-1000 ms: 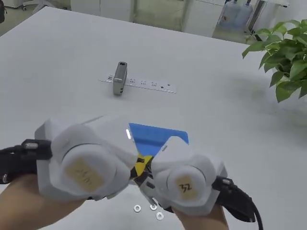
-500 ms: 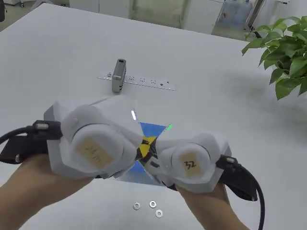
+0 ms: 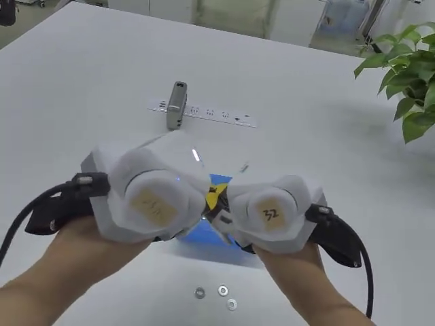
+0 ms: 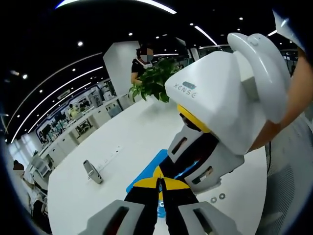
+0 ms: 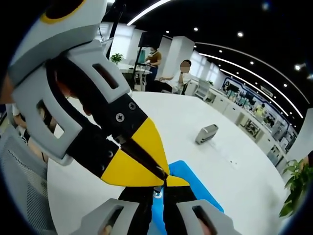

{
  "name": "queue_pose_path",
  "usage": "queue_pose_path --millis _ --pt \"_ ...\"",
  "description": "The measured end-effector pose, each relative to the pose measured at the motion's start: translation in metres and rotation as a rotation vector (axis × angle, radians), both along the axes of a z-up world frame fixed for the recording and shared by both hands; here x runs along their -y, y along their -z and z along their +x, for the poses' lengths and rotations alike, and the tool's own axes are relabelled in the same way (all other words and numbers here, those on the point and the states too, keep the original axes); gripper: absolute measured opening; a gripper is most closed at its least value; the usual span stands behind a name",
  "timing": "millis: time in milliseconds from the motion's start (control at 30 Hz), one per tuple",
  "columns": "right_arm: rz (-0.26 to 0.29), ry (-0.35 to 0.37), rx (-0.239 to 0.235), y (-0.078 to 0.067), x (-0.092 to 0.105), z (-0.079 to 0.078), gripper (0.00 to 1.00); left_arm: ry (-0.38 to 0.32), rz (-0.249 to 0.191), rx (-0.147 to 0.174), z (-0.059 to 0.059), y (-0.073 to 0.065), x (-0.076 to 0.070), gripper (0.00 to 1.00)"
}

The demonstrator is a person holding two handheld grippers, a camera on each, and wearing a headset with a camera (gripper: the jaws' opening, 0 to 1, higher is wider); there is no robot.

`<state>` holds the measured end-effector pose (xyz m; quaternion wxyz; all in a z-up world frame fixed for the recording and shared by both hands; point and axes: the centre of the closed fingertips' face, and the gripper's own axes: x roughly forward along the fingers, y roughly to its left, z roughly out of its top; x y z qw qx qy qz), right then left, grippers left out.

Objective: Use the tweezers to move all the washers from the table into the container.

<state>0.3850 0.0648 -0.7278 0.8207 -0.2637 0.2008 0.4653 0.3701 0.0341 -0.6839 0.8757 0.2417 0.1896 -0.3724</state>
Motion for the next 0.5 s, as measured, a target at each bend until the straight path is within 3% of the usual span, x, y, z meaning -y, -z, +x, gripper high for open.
queue_pose_path --millis 133,333,500 --pt "-0.013 -0.009 -0.01 0.006 0.002 0.001 0.03 -0.041 -0.005 -0.03 -0.001 0.01 -0.005 0.0" --pt "0.011 0.03 -0.066 0.017 0.01 0.01 0.03 -0.14 -0.058 -0.024 -0.006 0.012 -0.024 0.02" --pt "0.008 0.052 -0.098 0.025 0.016 0.013 0.03 -0.223 -0.109 -0.05 -0.028 0.019 -0.045 0.08"
